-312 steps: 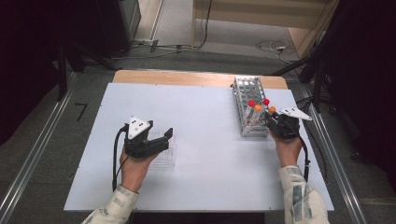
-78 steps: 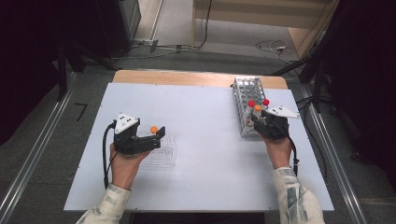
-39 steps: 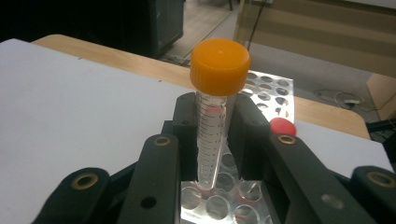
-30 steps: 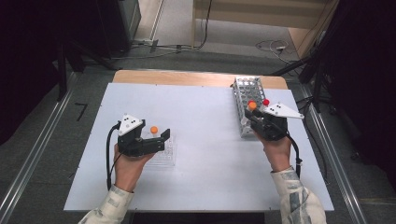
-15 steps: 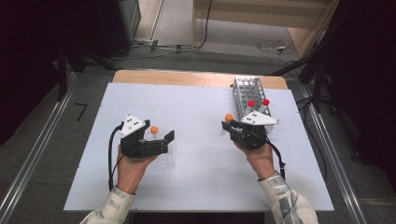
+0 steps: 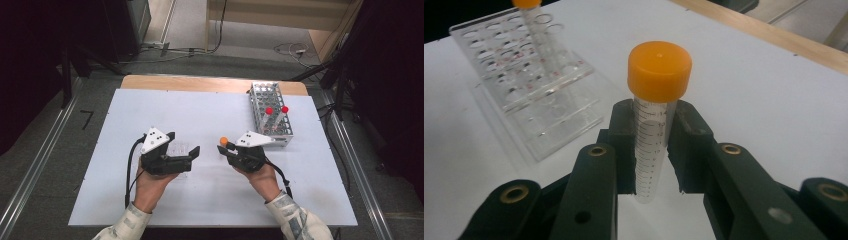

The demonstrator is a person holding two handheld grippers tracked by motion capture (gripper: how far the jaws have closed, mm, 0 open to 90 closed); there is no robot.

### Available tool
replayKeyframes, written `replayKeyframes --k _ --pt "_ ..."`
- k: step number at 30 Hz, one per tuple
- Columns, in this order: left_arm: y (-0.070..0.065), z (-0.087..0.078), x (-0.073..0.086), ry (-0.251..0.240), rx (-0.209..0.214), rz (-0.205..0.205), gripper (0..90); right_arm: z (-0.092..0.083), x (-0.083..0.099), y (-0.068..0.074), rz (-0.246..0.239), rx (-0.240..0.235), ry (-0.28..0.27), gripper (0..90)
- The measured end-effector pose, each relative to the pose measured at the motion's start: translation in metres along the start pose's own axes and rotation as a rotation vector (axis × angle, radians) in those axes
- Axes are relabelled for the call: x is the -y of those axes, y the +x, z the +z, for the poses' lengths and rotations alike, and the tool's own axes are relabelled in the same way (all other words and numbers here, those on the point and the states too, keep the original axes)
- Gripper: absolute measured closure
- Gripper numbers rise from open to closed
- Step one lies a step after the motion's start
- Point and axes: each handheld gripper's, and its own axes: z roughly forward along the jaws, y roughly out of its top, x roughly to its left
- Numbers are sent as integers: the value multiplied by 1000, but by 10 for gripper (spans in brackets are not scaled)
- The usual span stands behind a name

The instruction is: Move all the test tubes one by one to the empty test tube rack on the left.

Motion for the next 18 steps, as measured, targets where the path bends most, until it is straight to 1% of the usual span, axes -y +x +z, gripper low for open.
replayKeyframes --k 3,4,6,8,11,14,18 --pt "-7 4 1 12 26 7 121 4 1 10 -25 -25 5 710" --pt "-9 5 2 16 35 15 133 5 1 14 -30 -34 4 710" --pt "-13 8 3 20 52 25 171 6 1 20 -42 -49 6 710" --pt "-17 10 5 21 72 39 238 7 1 26 -52 -62 8 710" --pt "-20 13 7 26 102 46 322 7 0 31 -62 -77 7 710" --pt "-23 16 8 38 119 68 403 8 0 35 -72 -84 5 710" --pt "-26 17 10 41 123 93 530 8 0 38 -69 -100 10 710"
